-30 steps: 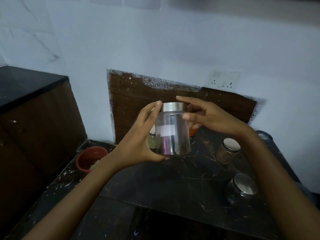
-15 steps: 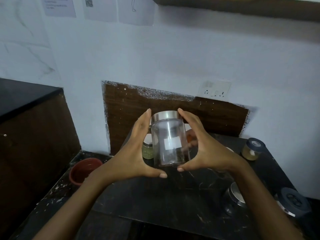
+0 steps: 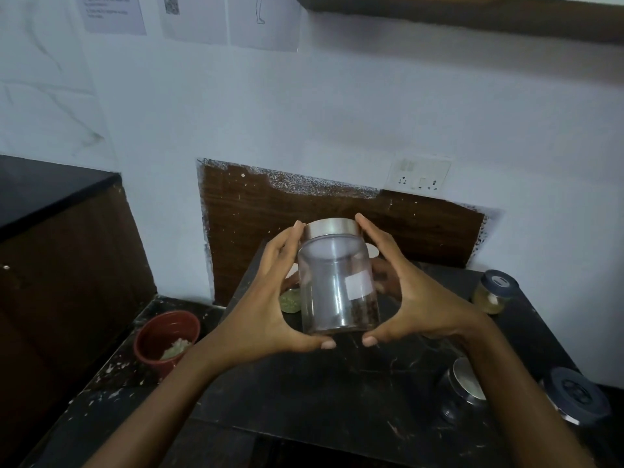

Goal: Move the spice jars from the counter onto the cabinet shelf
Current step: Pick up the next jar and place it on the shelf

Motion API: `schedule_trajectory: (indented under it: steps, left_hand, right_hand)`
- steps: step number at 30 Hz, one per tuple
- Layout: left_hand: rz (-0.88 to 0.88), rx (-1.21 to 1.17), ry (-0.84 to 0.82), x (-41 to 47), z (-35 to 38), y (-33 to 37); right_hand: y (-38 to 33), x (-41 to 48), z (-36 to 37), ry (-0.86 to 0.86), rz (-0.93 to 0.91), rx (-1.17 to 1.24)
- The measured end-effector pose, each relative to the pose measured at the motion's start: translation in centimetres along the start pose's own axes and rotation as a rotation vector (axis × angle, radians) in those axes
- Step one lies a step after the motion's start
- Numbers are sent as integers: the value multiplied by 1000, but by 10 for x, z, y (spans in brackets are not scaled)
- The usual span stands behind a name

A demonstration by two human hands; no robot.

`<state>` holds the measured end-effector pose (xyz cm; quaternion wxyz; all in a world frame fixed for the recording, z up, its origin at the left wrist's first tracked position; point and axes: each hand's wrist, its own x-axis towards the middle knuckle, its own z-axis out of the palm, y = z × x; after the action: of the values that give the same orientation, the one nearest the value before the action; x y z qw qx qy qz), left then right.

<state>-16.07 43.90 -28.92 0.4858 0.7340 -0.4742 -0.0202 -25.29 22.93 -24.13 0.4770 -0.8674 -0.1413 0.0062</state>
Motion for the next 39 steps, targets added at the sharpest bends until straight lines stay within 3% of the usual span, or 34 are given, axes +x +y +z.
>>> schedule_trajectory:
  steps: [8, 17, 22, 27, 35, 39]
  left_hand:
    - [78, 104, -29, 9, 5, 14]
    - [25, -138, 31, 0, 11, 16]
    - [22, -33, -35, 1, 11, 18]
    - [114, 152, 23, 7, 15, 24]
    - [66, -97, 29, -2, 11, 25]
    - [57, -55, -71, 6, 5, 27]
  right_hand:
    - [-10, 1, 1, 32, -13, -328]
    - [-14, -12, -12, -54, 1, 7]
    - [-18, -11, -8, -3, -3, -120]
    - [-20, -10, -1, 52, -14, -314]
    - [-21, -23, -13, -27, 21, 4]
    - [-21, -22, -13, 35, 15, -102]
